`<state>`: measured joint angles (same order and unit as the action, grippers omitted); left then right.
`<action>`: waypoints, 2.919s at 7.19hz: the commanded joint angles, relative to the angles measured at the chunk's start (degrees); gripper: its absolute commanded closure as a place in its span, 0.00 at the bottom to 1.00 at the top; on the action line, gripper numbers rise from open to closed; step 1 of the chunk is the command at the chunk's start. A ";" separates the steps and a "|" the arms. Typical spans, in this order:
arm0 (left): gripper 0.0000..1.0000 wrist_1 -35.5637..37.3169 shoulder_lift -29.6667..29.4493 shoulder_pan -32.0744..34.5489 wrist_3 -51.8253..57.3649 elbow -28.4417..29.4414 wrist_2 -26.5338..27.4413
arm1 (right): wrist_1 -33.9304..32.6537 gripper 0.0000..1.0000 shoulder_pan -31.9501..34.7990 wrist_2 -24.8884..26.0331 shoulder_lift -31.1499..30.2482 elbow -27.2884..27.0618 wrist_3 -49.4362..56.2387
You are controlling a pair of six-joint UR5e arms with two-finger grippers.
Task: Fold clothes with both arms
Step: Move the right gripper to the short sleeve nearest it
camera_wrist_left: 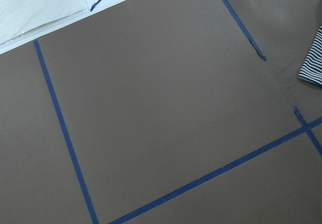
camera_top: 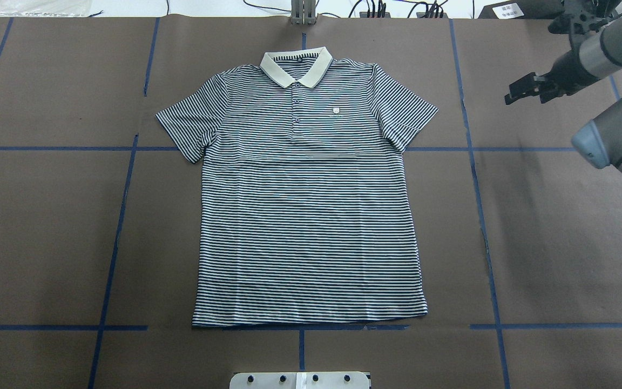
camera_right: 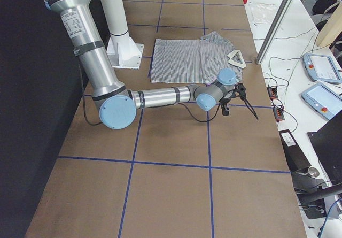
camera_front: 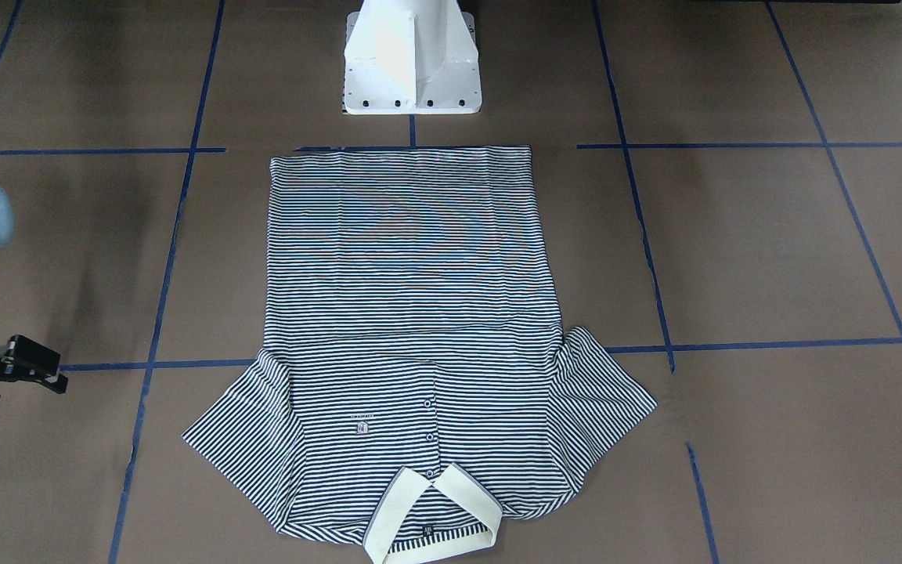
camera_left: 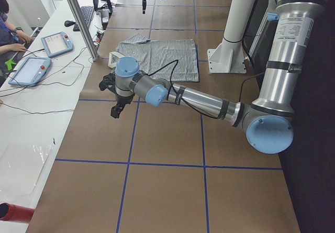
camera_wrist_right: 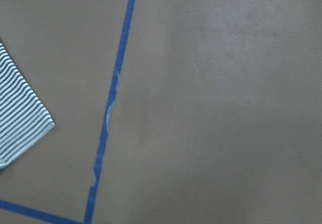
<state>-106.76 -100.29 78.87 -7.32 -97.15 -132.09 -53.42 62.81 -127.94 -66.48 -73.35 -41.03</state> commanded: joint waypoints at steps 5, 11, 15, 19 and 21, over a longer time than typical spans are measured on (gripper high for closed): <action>0.00 -5.56 -4.48 -6.36 -19.22 0.47 0.52 | 0.87 0.05 -11.48 13.67 11.82 7.96 -12.24; 0.00 -5.56 -4.30 -6.27 -19.14 0.38 0.52 | 0.87 0.19 -11.66 15.27 15.07 14.20 -9.77; 0.00 -5.56 -4.48 -6.27 -19.31 0.56 0.43 | 0.78 0.79 -11.75 14.74 14.89 13.85 -7.14; 0.00 -5.56 -4.39 -6.27 -19.40 0.47 0.43 | 0.17 1.00 -11.75 13.61 16.90 10.97 -7.92; 0.00 -5.56 -4.30 -6.27 -19.40 0.47 0.43 | -0.10 1.00 -12.71 12.89 21.55 10.86 -10.29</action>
<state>-112.32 -104.62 72.60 -26.71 -96.66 -131.66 -53.35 50.79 -114.67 -47.54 -62.27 -49.96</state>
